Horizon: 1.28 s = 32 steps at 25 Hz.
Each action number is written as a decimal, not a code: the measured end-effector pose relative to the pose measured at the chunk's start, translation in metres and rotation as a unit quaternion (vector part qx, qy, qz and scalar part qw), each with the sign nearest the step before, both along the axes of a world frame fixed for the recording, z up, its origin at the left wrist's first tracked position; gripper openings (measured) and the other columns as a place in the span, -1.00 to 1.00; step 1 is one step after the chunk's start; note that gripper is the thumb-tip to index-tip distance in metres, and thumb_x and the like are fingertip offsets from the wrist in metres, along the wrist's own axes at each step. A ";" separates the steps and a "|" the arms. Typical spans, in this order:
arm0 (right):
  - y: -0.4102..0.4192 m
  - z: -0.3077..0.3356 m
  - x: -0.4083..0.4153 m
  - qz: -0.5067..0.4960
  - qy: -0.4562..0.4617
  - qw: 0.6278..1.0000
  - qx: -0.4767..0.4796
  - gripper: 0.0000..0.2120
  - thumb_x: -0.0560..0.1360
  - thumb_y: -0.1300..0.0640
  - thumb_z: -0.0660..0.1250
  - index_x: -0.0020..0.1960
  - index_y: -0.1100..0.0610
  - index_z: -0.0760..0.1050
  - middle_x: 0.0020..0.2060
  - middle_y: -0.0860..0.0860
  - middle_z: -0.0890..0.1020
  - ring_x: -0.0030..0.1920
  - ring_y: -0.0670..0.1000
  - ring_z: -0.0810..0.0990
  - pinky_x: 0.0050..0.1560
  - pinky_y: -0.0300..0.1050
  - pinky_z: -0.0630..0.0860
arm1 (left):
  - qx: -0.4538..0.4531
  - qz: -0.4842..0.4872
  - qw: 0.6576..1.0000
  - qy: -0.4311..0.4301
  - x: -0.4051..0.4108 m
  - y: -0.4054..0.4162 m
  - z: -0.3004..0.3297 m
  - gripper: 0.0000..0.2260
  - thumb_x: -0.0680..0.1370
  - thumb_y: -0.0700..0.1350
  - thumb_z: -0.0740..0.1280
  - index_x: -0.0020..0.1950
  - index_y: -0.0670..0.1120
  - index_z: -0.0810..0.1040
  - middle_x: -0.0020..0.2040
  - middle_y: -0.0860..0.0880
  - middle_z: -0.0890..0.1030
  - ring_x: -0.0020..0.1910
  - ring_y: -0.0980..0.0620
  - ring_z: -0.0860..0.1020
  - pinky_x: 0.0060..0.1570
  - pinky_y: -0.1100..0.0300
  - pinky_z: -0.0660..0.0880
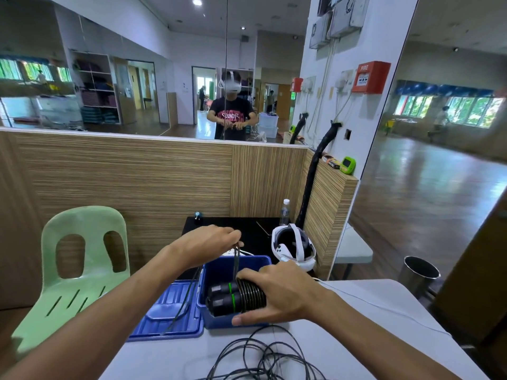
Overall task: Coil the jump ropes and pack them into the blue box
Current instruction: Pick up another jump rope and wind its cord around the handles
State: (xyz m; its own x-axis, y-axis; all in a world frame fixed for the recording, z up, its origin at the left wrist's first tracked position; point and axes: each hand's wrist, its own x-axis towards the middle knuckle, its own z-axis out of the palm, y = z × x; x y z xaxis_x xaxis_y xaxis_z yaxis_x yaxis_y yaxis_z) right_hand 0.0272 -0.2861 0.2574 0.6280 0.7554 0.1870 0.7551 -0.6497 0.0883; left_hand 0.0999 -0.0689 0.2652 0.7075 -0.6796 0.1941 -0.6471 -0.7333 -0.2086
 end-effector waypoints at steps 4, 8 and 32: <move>-0.005 -0.015 0.014 -0.109 0.026 0.993 -0.036 -0.28 0.42 -0.53 0.11 0.35 -0.04 0.32 -0.20 0.05 0.61 -0.13 0.13 0.61 -0.18 -0.02 0.45 | 0.038 -0.015 0.998 -0.043 -0.021 -0.018 0.025 -0.86 0.66 -0.07 0.11 0.04 -0.10 0.40 -0.11 -0.06 0.50 -0.19 -0.09 0.55 -0.31 0.06 0.39; -0.027 -0.023 0.038 -0.221 0.062 0.973 0.008 -0.22 0.43 -0.53 0.07 0.51 -0.14 0.13 0.02 0.07 0.65 0.02 0.12 0.62 -0.08 -0.01 0.49 | 0.057 -0.028 0.991 -0.120 -0.055 -0.024 0.031 -0.95 0.56 -0.14 0.28 -0.08 -0.07 0.43 -0.29 -0.02 0.53 -0.42 -0.06 0.53 -0.49 0.12 0.22; -0.032 -0.012 0.068 -0.305 0.045 0.943 0.129 -0.32 0.43 -0.49 0.16 0.45 -0.23 0.19 0.08 -0.02 0.62 0.01 0.07 0.60 -0.20 -0.11 0.44 | -0.589 0.139 0.773 0.191 -0.101 -0.074 -0.040 -0.75 0.64 -0.06 0.18 -0.14 -0.02 0.61 -0.48 0.07 0.47 -0.46 0.21 0.42 -0.37 0.17 0.42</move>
State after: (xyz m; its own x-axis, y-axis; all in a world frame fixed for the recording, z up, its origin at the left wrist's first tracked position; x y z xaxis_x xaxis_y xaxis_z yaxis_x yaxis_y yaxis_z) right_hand 0.0954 -0.3182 0.2456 0.9528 0.1858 0.2402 0.2313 -0.9565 -0.1779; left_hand -0.0013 -0.1432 0.2254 0.9529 -0.0019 0.3032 -0.2797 -0.3918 0.8765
